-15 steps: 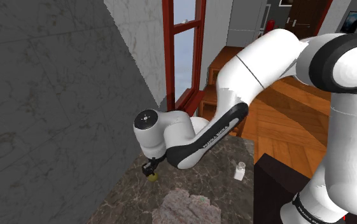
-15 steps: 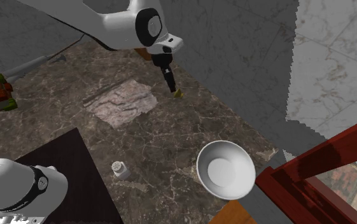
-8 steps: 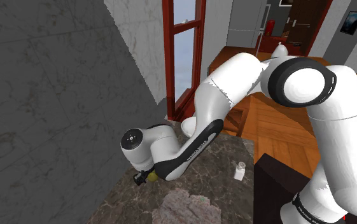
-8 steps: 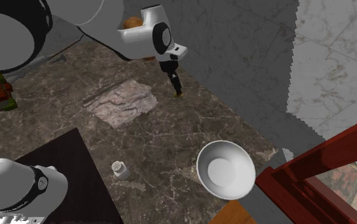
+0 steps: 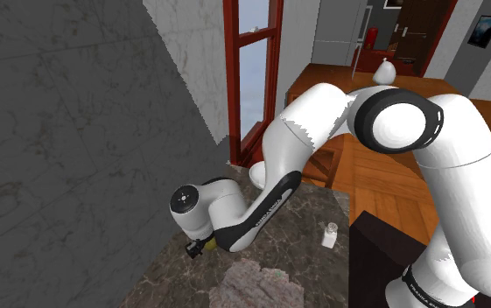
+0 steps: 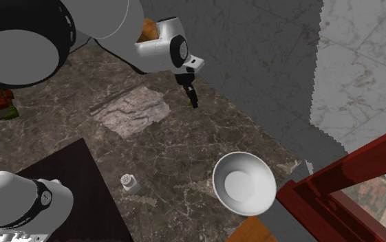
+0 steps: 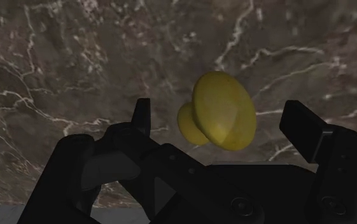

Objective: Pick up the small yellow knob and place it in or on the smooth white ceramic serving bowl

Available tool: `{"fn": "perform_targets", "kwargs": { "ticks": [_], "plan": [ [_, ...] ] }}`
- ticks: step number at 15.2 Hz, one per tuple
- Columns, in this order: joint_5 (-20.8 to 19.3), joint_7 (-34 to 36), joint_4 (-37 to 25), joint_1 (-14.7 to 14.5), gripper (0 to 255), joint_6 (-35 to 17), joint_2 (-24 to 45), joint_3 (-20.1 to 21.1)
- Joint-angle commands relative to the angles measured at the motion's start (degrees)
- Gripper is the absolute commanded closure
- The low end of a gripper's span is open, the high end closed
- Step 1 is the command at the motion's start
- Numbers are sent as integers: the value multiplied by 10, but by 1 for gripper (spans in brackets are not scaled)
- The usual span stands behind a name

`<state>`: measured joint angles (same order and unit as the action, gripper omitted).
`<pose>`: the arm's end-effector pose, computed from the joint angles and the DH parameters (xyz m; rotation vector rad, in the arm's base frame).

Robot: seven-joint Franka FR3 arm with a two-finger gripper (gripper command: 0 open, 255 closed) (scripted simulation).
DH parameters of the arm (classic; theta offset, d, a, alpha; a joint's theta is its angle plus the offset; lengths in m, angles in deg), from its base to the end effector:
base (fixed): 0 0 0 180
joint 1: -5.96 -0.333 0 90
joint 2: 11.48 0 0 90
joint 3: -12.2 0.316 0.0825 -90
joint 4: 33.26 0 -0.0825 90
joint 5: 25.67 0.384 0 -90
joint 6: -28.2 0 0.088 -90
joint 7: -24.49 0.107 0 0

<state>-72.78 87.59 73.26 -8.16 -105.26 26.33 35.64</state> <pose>0.5118 0.3640 0.1772 2.8716 0.1383 0.2741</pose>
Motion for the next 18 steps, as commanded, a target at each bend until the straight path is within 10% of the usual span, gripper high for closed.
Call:
{"fn": "perform_targets", "kwargs": {
  "ticks": [1, 5, 6, 18],
  "plan": [
    [-1, 0, 0, 0, 0, -1, 1, -1],
    [-1, 0, 0, 0, 0, -1, 1, -1],
    [-1, 0, 0, 0, 255, -1, 1, -1],
    [11, -10, 4, 6, 255, 10, -16, 8]
  ]
}}
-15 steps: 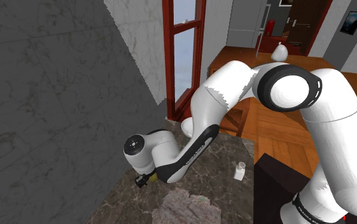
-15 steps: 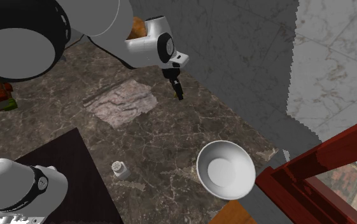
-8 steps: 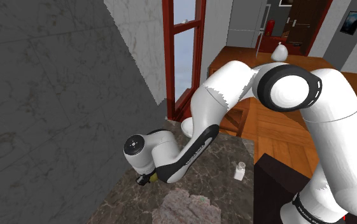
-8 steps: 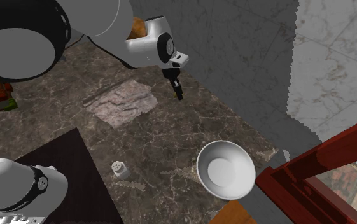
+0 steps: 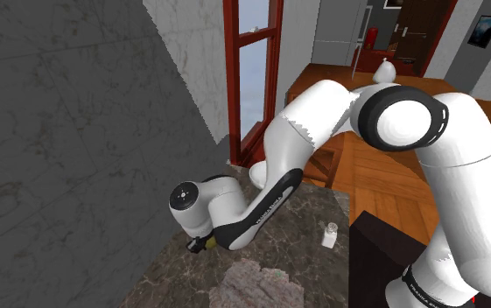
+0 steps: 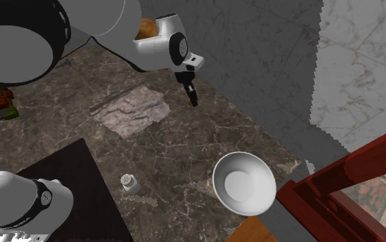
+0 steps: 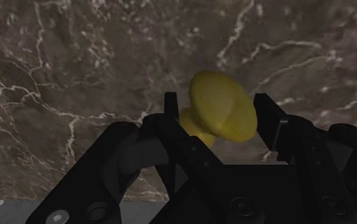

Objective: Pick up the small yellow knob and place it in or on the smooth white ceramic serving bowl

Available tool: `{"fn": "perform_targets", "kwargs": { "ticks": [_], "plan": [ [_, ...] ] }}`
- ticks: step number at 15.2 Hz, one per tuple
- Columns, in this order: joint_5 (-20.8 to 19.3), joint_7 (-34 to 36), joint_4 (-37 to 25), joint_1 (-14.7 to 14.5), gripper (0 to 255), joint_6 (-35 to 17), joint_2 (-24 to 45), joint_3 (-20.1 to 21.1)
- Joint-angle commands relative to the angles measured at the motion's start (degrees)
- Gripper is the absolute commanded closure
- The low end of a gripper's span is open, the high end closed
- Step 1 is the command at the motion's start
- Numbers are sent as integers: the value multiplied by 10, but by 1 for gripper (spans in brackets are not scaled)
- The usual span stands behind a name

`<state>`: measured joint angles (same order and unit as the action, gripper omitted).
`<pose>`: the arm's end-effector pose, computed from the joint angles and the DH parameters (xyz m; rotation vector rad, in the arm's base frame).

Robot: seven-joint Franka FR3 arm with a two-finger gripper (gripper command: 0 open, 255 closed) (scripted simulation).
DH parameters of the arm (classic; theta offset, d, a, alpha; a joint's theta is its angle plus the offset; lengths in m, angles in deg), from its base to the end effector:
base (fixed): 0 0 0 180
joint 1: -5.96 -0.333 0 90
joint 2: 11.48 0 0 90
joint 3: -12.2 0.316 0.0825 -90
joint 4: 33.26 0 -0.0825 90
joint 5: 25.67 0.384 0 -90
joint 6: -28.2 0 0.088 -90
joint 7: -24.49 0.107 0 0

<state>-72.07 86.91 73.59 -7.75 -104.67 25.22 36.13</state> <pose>0.5121 0.3635 0.1868 2.8717 0.1384 0.2746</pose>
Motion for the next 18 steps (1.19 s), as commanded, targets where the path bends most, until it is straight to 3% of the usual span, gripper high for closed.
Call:
{"fn": "perform_targets", "kwargs": {
  "ticks": [1, 18],
  "plan": [
    [8, -7, 2, 4, 255, 7, -11, 5],
    [80, -72, 6, 33, 255, 76, -102, 48]
  ]
}}
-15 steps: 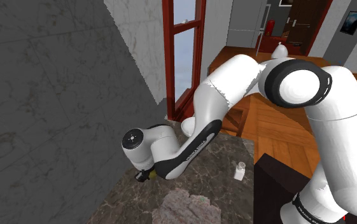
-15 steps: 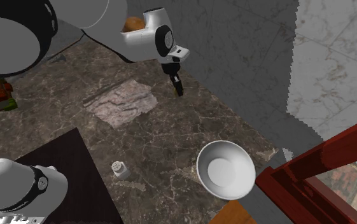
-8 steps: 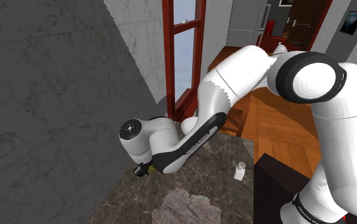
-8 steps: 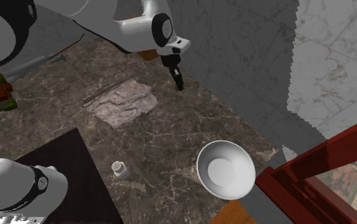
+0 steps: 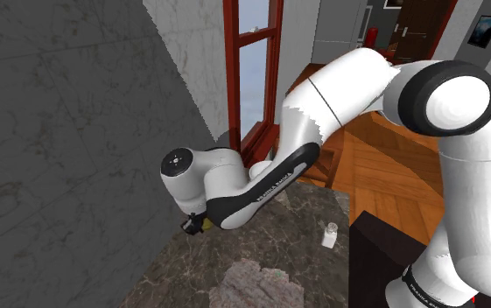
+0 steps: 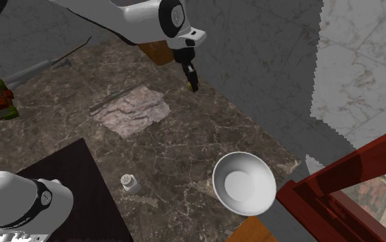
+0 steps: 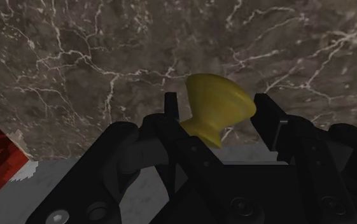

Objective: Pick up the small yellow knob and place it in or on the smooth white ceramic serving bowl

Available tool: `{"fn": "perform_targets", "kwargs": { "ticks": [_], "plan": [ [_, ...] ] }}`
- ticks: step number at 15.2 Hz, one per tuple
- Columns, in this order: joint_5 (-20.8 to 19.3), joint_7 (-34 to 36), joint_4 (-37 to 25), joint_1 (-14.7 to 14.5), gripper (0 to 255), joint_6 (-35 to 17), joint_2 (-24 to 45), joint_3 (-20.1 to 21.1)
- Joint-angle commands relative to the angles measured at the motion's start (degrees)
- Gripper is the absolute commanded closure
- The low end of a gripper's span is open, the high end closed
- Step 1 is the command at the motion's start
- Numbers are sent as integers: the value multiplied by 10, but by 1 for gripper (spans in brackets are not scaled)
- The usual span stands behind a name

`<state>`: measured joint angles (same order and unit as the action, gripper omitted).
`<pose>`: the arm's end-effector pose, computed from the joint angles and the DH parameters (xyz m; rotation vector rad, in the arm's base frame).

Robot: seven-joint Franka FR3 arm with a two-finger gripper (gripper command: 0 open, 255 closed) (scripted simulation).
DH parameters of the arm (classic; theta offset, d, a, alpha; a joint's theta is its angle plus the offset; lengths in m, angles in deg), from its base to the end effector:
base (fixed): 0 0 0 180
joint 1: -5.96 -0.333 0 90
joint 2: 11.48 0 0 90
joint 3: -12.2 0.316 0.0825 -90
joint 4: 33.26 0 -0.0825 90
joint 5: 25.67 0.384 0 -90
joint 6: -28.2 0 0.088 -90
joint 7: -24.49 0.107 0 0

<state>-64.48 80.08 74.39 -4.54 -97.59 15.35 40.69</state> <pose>0.5122 0.3627 0.2817 2.8717 0.1382 0.2751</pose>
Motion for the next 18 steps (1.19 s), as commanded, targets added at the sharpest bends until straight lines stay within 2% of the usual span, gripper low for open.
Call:
{"fn": "perform_targets", "kwargs": {
  "ticks": [1, 6, 18],
  "plan": [
    [8, -7, -3, 2, 255, 10, -9, 4],
    [28, -26, -10, 8, 255, 32, -31, 14],
    [52, -163, 121, 142, 255, -78, -123, -23]
  ]
}}
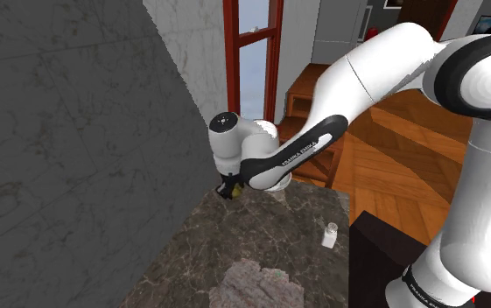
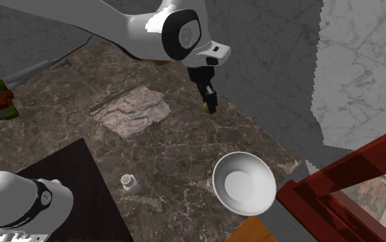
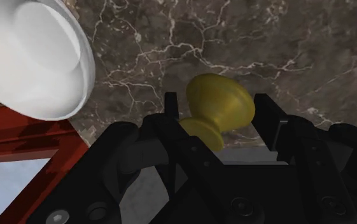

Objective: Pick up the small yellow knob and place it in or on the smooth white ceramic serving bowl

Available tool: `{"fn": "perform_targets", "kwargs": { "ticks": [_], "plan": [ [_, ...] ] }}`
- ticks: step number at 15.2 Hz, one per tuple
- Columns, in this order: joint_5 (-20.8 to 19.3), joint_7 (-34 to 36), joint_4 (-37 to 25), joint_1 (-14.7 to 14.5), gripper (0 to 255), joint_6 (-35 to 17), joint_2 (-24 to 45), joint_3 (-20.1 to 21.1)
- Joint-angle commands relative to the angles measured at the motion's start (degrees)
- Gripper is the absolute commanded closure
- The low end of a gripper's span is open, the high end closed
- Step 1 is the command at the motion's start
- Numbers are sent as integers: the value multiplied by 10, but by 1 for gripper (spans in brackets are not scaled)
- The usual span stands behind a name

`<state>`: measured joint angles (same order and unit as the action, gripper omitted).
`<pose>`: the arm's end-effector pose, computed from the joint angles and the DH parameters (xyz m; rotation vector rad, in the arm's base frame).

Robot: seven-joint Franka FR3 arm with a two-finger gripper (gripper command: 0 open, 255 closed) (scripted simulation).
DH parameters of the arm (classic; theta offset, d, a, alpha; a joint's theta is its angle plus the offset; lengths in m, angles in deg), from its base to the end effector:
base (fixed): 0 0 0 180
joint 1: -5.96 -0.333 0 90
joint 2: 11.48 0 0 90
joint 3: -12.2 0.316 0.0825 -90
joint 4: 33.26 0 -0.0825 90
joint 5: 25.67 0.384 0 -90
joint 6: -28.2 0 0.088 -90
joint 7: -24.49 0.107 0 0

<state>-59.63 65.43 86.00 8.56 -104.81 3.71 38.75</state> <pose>0.5387 0.2216 0.3139 2.8714 0.1357 0.2737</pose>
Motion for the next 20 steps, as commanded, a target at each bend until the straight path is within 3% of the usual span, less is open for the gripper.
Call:
{"fn": "perform_targets", "kwargs": {
  "ticks": [1, 9, 17, 20],
  "plan": [
    [6, -30, 12, 21, 255, -14, -11, -8],
    [17, -137, 39, 98, 255, -67, -28, -46],
    [31, -250, 24, 168, 255, -103, -12, -83],
    [22, -252, 22, 174, 255, -117, 2, -91]
  ]
}}
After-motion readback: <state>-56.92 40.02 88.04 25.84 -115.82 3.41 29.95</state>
